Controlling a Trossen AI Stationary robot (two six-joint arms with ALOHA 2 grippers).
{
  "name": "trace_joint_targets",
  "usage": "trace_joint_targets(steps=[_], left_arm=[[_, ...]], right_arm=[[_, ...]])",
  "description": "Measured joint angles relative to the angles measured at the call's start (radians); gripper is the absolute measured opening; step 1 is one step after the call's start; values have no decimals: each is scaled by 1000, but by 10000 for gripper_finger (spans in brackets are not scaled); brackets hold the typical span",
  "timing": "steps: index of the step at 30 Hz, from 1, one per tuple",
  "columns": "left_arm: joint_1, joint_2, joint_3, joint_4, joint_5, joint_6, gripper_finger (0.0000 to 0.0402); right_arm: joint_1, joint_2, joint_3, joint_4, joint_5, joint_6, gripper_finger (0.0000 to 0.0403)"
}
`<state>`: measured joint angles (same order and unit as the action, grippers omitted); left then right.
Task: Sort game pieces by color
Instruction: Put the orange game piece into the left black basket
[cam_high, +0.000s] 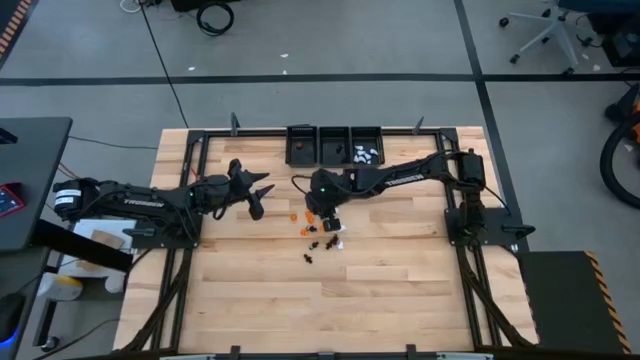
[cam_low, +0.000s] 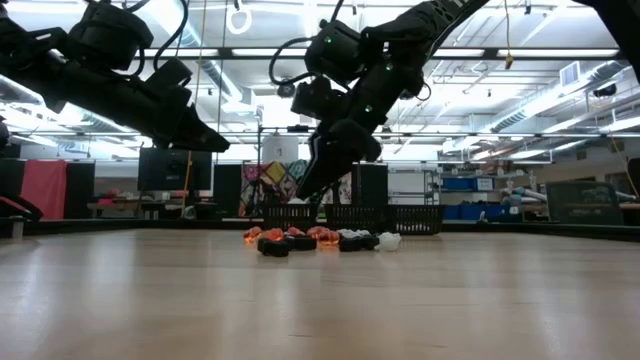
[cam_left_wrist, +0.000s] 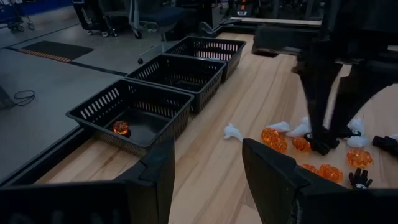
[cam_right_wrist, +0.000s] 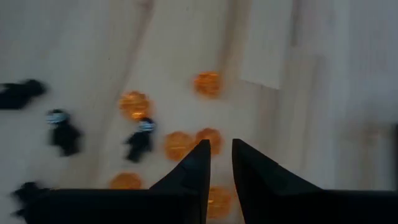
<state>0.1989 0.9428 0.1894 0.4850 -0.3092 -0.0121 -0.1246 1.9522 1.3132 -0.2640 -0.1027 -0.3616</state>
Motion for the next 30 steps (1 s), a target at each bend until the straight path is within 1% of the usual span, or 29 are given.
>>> trace_joint_targets(steps=[2,4,9,15,18,21,23,30], left_arm=[[0,0,0,-3,0,-2,167],[0,0,0,-13,0,-3,167],[0,0,0,-7,0,1,167],[0,0,0,0,0,0,167],[0,0,0,1,0,0,167],[0,0,0,1,0,-2,167],[0,0,0,-3,0,-5,167],[-2,0,0,-3,0,-4,167]], right_arm=[[-3,0,0,-37,-82,3,76],[7,0,0,-76,-108,15,84],[54,0,-1,-153,-76,24,121],[85,21,-2,-137,7,20,174],[84,34,-2,-133,5,28,186],[81,43,-9,-126,-11,27,189],[81,43,-26,-86,-16,21,187],[81,42,-51,-73,-22,20,162]])
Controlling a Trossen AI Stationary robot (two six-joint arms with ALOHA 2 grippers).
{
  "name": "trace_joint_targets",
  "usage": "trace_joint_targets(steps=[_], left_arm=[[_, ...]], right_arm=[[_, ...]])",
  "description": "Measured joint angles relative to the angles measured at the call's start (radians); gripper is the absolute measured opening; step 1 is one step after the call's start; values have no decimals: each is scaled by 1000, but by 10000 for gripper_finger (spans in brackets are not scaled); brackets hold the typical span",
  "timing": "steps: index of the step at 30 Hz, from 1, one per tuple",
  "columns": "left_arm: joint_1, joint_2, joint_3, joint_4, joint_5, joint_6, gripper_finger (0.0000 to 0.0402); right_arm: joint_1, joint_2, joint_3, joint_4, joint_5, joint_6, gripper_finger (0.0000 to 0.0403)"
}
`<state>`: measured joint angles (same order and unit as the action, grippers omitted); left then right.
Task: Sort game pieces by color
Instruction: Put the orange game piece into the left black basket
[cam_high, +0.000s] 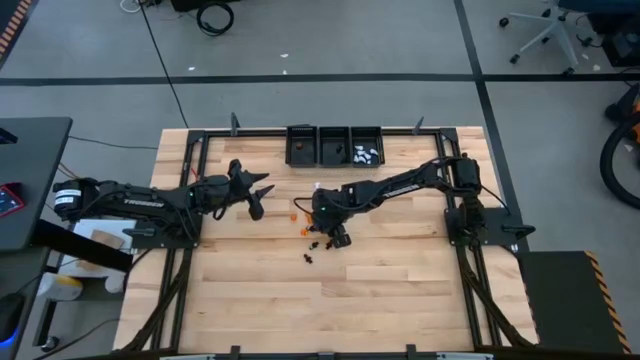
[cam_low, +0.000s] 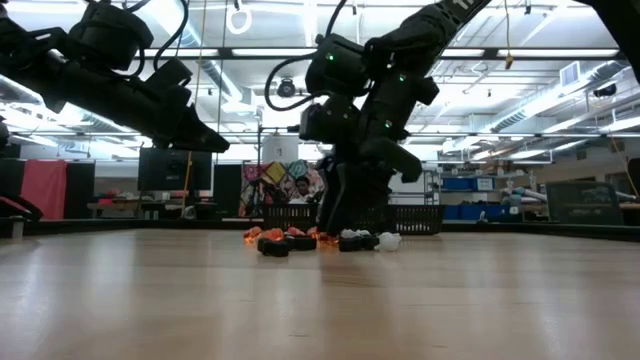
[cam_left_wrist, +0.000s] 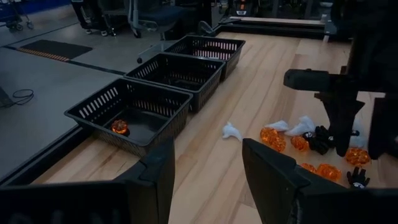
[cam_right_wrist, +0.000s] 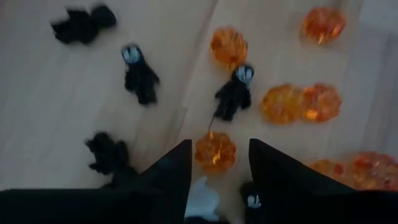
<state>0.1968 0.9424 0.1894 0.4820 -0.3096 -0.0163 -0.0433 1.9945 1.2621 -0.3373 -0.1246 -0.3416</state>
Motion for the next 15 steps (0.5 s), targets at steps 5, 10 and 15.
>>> trace_joint_targets(steps=[5,10,15], left_arm=[[0,0,0,2,0,1,167],[0,0,0,-1,0,-6,167],[0,0,0,-1,0,1,167]], right_arm=[[-3,0,-9,18,-7,-3,143],[-10,0,-37,52,-10,-4,132],[-17,-4,-76,111,-23,6,129]])
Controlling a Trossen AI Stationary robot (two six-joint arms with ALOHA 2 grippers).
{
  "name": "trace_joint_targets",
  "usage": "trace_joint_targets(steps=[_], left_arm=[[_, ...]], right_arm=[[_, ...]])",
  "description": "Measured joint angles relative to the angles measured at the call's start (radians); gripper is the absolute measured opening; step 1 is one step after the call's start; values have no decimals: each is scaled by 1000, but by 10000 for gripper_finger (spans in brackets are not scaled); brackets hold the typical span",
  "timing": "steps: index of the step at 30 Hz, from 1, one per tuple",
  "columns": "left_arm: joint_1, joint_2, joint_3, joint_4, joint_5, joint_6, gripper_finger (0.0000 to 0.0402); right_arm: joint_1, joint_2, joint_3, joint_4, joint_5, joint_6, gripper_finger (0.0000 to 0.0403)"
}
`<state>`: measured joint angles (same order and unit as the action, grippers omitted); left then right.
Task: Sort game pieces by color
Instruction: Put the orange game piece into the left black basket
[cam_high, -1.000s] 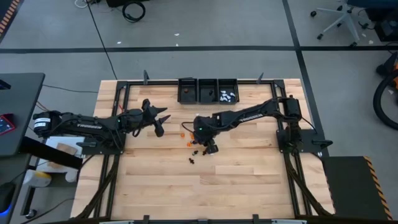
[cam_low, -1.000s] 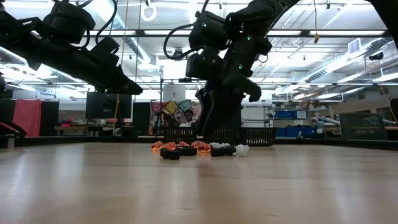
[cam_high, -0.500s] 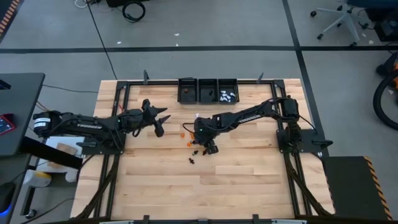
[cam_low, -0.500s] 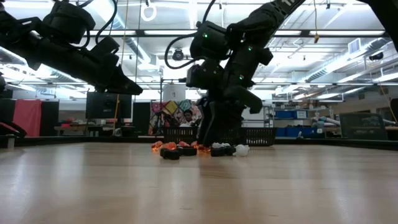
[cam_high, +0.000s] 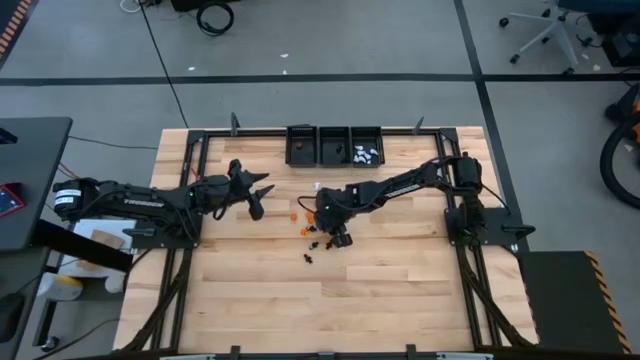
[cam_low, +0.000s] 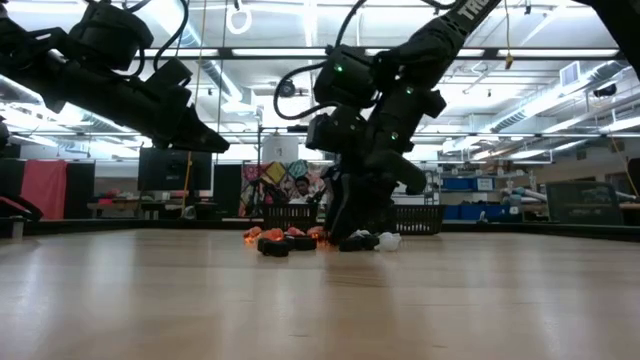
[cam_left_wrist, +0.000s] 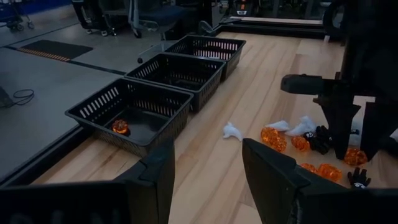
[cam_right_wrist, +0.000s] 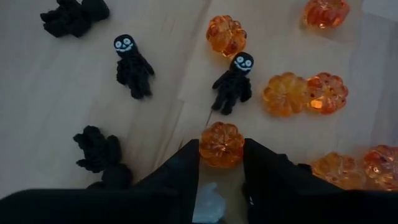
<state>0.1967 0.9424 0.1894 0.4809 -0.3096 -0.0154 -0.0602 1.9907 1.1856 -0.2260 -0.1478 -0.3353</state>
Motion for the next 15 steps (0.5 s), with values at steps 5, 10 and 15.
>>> trace_joint_targets(steps=[5,10,15], left_arm=[[0,0,0,0,0,1,167],[0,0,0,-4,0,-6,167],[0,0,0,-6,0,0,167]], right_arm=[[-2,0,-1,6,-7,2,114],[-2,3,-2,40,-6,26,91],[-18,-1,-2,54,-5,29,86]])
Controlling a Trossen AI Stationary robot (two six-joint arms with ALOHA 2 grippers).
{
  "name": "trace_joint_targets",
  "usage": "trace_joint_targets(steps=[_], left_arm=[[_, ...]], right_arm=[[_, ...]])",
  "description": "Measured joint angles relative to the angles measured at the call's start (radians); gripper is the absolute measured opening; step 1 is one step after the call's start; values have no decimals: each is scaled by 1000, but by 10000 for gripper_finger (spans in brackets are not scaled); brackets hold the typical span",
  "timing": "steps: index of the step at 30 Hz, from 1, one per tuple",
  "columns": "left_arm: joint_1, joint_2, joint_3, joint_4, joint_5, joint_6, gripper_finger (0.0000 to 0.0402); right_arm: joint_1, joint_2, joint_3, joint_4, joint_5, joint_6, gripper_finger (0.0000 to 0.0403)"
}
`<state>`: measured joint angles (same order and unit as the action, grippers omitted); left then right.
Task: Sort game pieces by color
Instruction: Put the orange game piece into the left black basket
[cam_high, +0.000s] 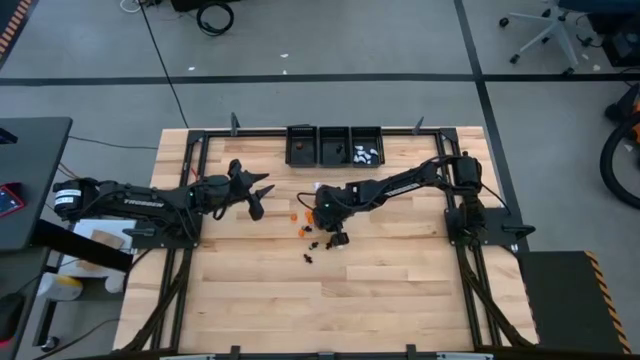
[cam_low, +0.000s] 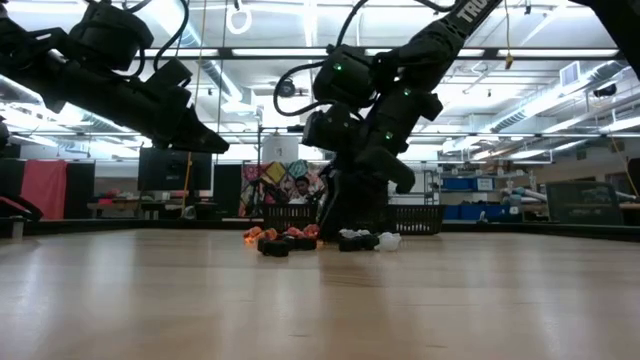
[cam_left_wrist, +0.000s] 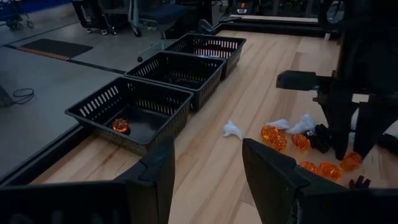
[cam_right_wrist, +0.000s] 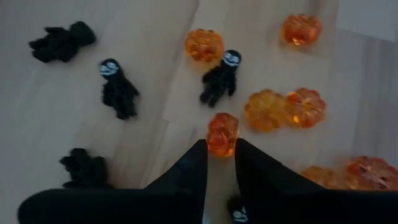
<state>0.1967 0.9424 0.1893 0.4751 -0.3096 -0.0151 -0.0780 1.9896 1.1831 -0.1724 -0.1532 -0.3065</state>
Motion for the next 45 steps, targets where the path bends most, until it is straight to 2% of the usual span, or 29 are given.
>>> trace_joint_targets(steps=[8,26,28,33,35,45], left_arm=[[0,0,0,-1,0,2,167],[0,0,0,-8,0,-15,167],[-3,0,0,-8,15,-34,167],[-7,1,0,-9,126,-28,167],[-7,1,0,-8,129,-28,167],[-6,2,0,-8,130,-22,167]], right_arm=[[-11,0,0,9,1,19,81],[9,73,4,163,-3,110,84],[7,74,3,173,-4,128,84],[6,76,2,179,-6,128,90],[7,76,2,185,-6,128,90],[7,77,2,196,3,128,50]])
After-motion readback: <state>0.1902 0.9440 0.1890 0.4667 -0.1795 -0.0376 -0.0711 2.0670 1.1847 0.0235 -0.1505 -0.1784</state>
